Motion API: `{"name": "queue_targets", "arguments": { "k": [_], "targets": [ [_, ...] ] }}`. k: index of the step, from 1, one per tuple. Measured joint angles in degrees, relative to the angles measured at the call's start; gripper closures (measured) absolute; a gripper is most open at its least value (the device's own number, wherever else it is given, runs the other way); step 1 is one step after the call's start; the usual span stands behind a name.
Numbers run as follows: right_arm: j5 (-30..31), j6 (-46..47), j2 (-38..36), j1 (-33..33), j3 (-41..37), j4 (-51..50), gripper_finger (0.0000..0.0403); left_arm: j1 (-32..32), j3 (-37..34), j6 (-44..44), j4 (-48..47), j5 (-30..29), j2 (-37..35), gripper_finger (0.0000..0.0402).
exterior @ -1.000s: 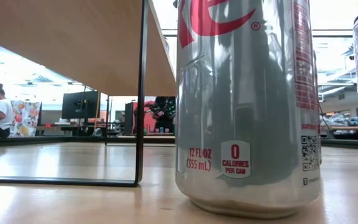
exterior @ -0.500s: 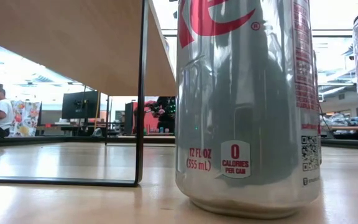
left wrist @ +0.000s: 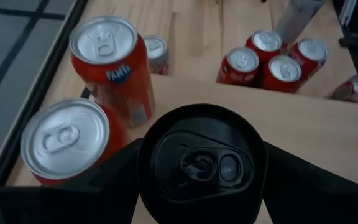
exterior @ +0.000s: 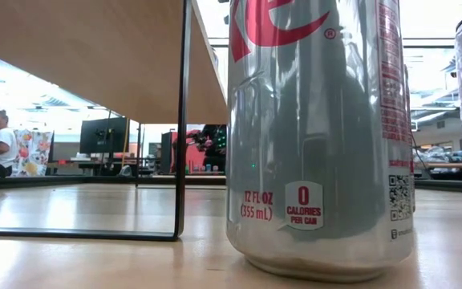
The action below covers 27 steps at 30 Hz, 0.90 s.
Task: Place canned beverage on shelf
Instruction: Put the top white and orange soda can on the shelf
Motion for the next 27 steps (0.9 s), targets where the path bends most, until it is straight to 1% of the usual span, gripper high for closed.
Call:
{"name": "queue_targets", "arguments": {
  "k": [4, 12, 17, 20, 27],
  "targets": [
    [-0.02, 0.00, 0.00, 0.00, 0.00, -0.17, 0.0140, 0.00, -0.13, 1.63, -0.39, -1.31, 0.00, 0.0127],
    [0.06, 0.01, 0.00, -0.02, 0.00, -0.09, 0.0140, -0.02, -0.09, 6.62, -1.48, -1.73, -0.04, 0.0127],
    [0.24, 0.02, 0.00, -0.13, 0.00, -0.06, 0.0140, -0.01, -0.09, 6.57, -1.56, -1.78, -0.04, 0.0124],
    [0.19, 0.00, 0.00, -0.13, 0.00, -0.17, 0.0140, -0.02, -0.09, 6.49, -1.60, -1.92, -0.02, 0.0109],
    [0.04, 0.01, 0.02, -0.26, 0.00, -1.39, 0.0140, 0.00, -0.02, 6.43, -1.06, -3.53, -0.02, 0.0053]
  ]
}}
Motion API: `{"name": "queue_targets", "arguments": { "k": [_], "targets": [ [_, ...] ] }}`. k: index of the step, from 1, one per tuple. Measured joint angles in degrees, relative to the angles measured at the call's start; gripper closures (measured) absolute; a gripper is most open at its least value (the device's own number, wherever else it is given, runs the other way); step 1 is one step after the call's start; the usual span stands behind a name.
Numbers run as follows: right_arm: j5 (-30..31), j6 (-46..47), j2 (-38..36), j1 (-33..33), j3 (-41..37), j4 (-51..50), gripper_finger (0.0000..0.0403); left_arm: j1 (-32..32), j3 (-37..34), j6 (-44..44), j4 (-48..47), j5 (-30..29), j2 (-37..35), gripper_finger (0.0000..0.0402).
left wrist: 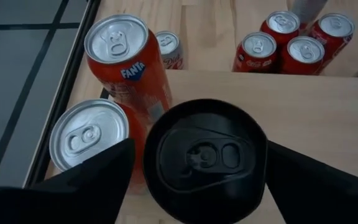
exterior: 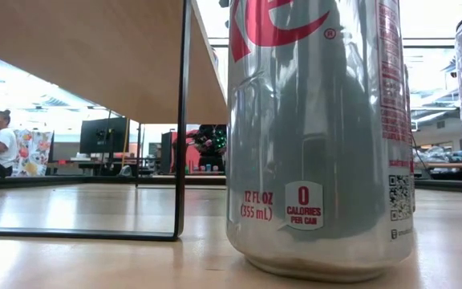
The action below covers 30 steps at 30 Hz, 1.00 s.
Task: Place canned beverage on shelf
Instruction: Put the top white and orange soda can on the shelf, then put the white and orange soda can aligned with the other white and orange soda can on the shelf
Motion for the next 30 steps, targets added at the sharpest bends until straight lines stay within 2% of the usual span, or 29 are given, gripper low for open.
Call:
{"name": "queue_targets", "arguments": {
  "k": [9, 15, 19, 24, 26, 30],
  "targets": [
    [-1.81, 0.99, -2.77, -0.48, 0.00, -4.94, 0.0140, -0.02, 5.33, -2.33, 0.88, -2.77, 0.04, 0.0045],
    [-11.93, 1.41, -7.95, -0.20, 0.02, -14.25, 0.0140, -1.29, 9.99, -7.39, 4.73, -4.81, 0.00, 0.0044],
    [-21.47, -1.67, -10.77, 1.64, 0.02, -23.21, 0.0131, -2.38, 10.47, -9.08, 8.86, -9.09, 0.09, 0.0044],
    [-28.06, -8.25, -11.96, 7.15, 0.04, -35.23, 0.0103, -2.71, 10.45, -15.40, 12.73, -15.53, 0.13, 0.0044],
    [-28.08, -10.02, -11.74, 9.98, 0.04, -38.55, 0.0091, -2.71, 10.45, -18.02, 13.56, -15.96, 0.15, 0.0044],
    [-18.51, -7.36, -10.81, 14.33, 0.03, -42.37, 0.0074, -3.35, 10.45, -24.84, 14.45, -15.94, 0.27, 0.0044]
  ]
}}
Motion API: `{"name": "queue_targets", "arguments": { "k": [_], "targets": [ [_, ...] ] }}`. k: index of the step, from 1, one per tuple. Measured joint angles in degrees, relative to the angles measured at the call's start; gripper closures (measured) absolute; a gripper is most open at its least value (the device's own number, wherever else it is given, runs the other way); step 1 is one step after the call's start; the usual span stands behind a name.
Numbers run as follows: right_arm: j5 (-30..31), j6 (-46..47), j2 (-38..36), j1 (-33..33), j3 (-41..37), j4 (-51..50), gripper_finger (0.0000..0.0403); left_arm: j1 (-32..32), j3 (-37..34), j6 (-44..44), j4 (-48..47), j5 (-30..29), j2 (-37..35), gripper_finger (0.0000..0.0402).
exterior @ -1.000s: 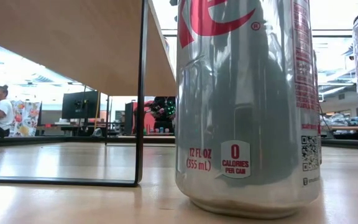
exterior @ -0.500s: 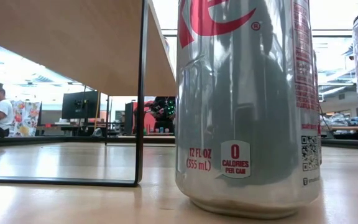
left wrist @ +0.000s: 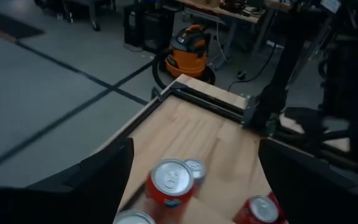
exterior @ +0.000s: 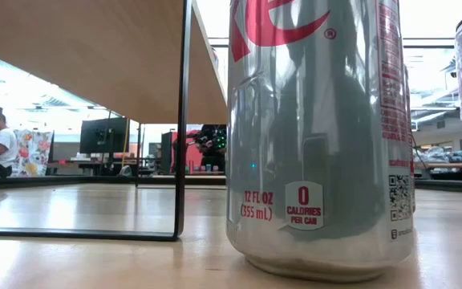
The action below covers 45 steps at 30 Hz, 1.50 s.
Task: Place canned beverage on shelf
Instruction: Put the white and orange soda can aligned with the other white and orange soda can on the shelf
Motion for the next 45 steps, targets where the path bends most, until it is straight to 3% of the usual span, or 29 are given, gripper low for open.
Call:
{"name": "queue_targets", "arguments": {
  "k": [3, 8, 12, 20, 32, 45],
  "targets": [
    [5.46, 10.21, 0.11, 1.58, -0.03, -1.67, 0.0069, -0.85, -0.02, -3.11, -0.11, 0.03, 0.25, 0.0044],
    [5.45, 37.22, 0.23, 1.84, -0.03, -7.05, 0.0076, -2.28, -0.02, -6.89, 1.23, 0.07, 0.20, 0.0044],
    [5.51, 51.15, 0.43, 3.64, -0.03, -13.50, 0.0085, -2.33, -0.02, -7.55, 3.98, 0.14, 0.19, 0.0044],
    [8.53, 65.66, 4.55, 10.62, -0.03, -15.14, 0.0089, -1.95, -0.02, -3.55, 7.43, 0.11, 0.19, 0.0044],
    [15.88, 87.19, 6.17, 13.84, -0.02, -12.34, 0.0081, -1.12, -0.04, -1.26, 7.65, 1.27, 0.19, 0.0044],
    [12.51, 101.45, 13.28, 18.97, -0.03, -9.50, 0.0080, -1.13, -0.04, 6.75, 7.15, 2.58, 0.12, 0.0044]
  ]
}}
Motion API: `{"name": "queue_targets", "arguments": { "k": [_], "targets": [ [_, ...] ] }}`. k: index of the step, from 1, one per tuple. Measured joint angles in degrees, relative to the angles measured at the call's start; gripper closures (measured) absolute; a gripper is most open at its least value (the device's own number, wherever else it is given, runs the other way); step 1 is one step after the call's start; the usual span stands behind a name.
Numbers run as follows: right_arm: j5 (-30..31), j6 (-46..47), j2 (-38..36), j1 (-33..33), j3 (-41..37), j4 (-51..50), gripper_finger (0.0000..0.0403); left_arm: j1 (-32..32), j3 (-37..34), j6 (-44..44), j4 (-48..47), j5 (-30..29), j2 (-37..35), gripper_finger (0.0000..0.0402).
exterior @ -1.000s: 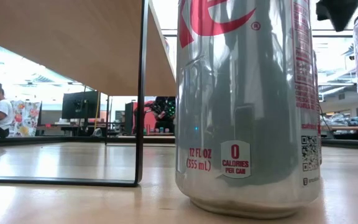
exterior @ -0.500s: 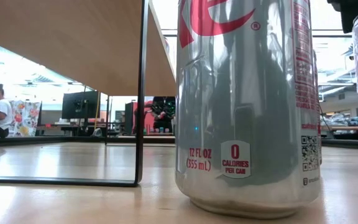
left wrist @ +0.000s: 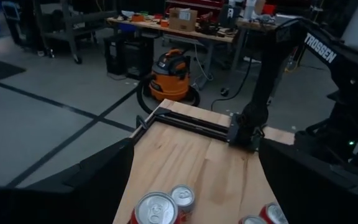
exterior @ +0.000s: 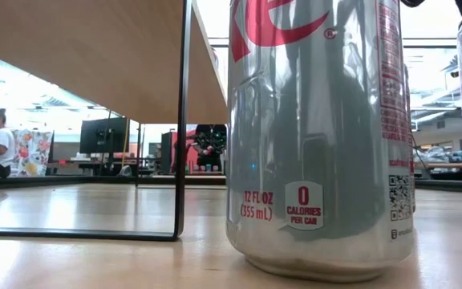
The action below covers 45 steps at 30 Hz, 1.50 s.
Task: Place canned beverage on shelf
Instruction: Put the white and orange soda can aligned with the other white and orange soda can on the shelf
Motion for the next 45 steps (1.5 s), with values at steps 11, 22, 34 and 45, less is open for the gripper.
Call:
{"name": "queue_targets", "arguments": {
  "k": [11, 22, 34, 45],
  "targets": [
    [0.86, -14.47, 1.01, 0.44, 0.00, -0.05, 0.0097, 0.02, 0.00, 5.30, 0.00, 0.00, -0.02, 0.0044],
    [-1.10, -53.42, 0.94, 0.44, 0.09, -1.54, 0.0131, -0.05, 0.00, 1.99, -0.02, -0.02, -0.02, 0.0044],
    [-1.06, -91.45, 0.86, -1.77, 0.14, -5.18, 0.0116, -0.41, 0.00, -5.29, 0.00, 0.92, -0.02, 0.0044],
    [-3.83, -102.08, 1.05, -3.76, -0.13, -9.80, 0.0037, -0.52, 0.00, -9.54, -0.02, 1.01, -0.02, 0.0044]
  ]
}}
